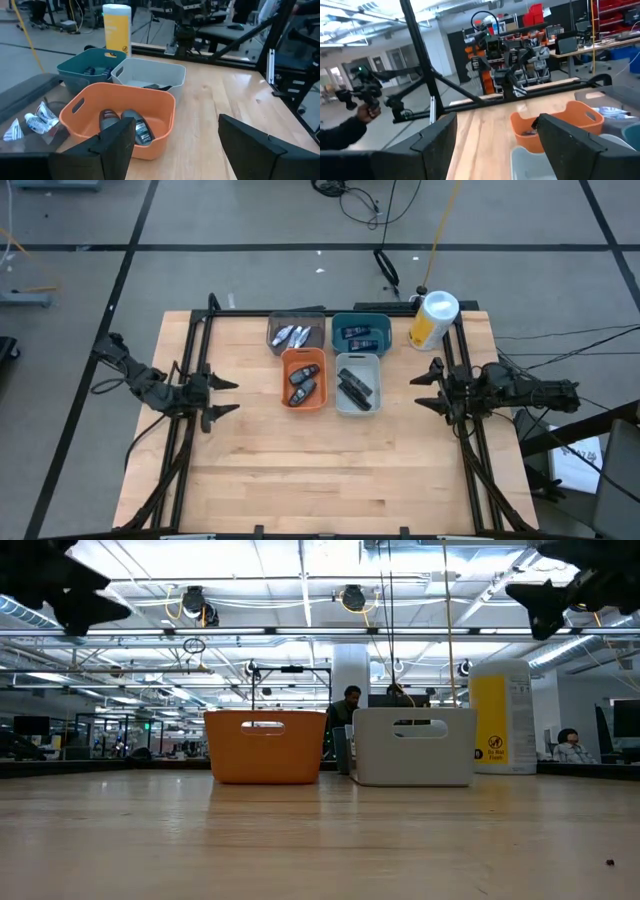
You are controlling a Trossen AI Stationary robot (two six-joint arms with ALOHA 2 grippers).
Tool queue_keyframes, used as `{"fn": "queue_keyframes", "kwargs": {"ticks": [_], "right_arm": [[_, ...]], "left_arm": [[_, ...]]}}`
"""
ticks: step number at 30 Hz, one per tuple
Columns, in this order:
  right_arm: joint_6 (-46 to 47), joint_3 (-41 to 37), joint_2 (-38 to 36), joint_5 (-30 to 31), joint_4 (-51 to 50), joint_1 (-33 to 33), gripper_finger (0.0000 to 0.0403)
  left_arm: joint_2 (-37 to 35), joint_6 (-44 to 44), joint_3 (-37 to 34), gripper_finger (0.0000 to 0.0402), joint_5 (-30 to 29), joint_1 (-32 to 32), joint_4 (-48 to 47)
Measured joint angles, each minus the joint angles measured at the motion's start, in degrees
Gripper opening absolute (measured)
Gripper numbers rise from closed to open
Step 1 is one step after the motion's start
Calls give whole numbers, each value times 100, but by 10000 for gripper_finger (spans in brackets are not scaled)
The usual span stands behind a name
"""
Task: Pick & Place Travel size toiletries
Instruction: Return to Home Position
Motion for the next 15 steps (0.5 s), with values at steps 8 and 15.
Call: {"fn": "queue_keyframes", "kwargs": {"ticks": [8,15], "right_arm": [[-576,-228,-140,17,15,0,263],[-940,-961,-167,16,1028,0,263]], "left_arm": [[-614,295,-695,282,-262,-343,457],[-739,327,-1283,282,-545,-549,1084]]}}
